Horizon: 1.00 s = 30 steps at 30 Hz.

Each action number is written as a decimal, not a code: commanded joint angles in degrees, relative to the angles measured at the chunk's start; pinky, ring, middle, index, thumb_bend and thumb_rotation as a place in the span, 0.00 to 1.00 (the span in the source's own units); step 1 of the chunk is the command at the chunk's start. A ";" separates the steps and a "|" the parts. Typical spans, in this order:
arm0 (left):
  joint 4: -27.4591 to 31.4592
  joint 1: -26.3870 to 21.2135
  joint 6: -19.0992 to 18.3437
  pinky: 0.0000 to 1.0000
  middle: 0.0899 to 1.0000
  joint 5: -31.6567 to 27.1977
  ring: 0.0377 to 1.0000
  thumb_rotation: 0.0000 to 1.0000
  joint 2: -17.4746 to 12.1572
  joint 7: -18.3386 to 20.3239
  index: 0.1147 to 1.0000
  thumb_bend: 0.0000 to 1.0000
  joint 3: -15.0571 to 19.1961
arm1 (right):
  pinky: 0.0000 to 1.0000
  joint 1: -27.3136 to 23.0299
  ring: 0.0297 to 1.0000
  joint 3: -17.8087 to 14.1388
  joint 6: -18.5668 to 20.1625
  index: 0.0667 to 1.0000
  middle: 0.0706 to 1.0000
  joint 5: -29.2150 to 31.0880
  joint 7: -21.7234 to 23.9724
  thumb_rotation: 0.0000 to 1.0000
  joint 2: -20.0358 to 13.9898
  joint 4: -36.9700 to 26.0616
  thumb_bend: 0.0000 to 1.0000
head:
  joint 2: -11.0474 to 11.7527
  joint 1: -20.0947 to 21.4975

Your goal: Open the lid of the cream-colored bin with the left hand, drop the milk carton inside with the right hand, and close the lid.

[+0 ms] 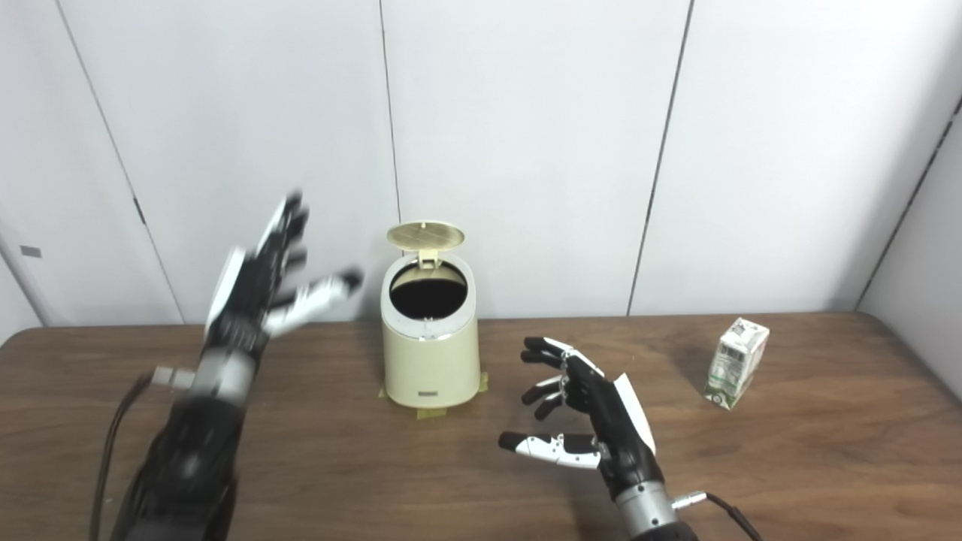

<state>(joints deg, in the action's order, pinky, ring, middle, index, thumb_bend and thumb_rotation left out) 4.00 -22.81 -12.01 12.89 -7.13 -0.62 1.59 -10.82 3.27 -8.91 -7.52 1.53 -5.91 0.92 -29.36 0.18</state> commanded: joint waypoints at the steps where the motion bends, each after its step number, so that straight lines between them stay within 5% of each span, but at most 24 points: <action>1: 3.43 0.80 3.11 0.81 0.91 -1.29 0.89 0.40 -1.15 -0.46 0.97 0.91 1.26 | 0.40 -1.89 0.53 -0.39 -1.96 0.78 0.74 0.72 0.21 0.09 -0.31 -1.29 0.58 | -0.11 -0.33; 8: 4.23 11.79 12.94 0.75 0.84 -4.47 0.80 0.39 -0.48 -1.43 0.91 0.87 2.15 | 0.43 -1.75 0.55 -0.55 -1.50 0.78 0.75 -0.89 -0.19 0.09 -0.88 -1.19 0.63 | 0.08 -0.34; 16: 0.80 17.07 20.49 0.71 0.83 -4.71 0.79 0.33 -0.91 -1.67 0.90 0.85 1.96 | 0.51 -1.80 0.65 -3.05 -1.08 0.79 0.77 -0.11 -0.47 0.18 -1.73 -2.08 0.73 | 0.97 0.48; 22: -2.11 17.58 23.61 0.78 0.85 -5.94 0.83 0.30 -1.29 -1.61 0.92 0.80 2.73 | 0.56 -3.58 0.68 -7.39 -4.89 0.81 0.78 -0.60 -1.45 0.22 -7.02 2.01 0.75 | 2.26 6.43; 27: -5.48 16.87 26.28 0.81 0.85 -7.44 0.84 0.28 -2.30 -1.43 0.92 0.76 3.83 | 0.56 -5.38 0.67 -9.90 -1.86 0.79 0.77 -3.91 -4.15 0.19 -9.42 -0.47 0.74 | 4.42 13.63; 30: -7.93 16.21 28.44 0.83 0.85 -6.49 0.84 0.28 -3.47 -1.92 0.93 0.74 4.08 | 0.56 -6.15 0.68 -11.10 2.67 0.78 0.76 -7.44 -6.98 0.09 -9.18 -3.99 0.72 | 5.54 16.58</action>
<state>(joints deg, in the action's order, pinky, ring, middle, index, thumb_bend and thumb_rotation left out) -2.95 -5.59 13.05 5.36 -9.45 -1.94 5.36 -13.61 -7.03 -6.99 -13.44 -3.59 -15.04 -0.50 -23.73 16.78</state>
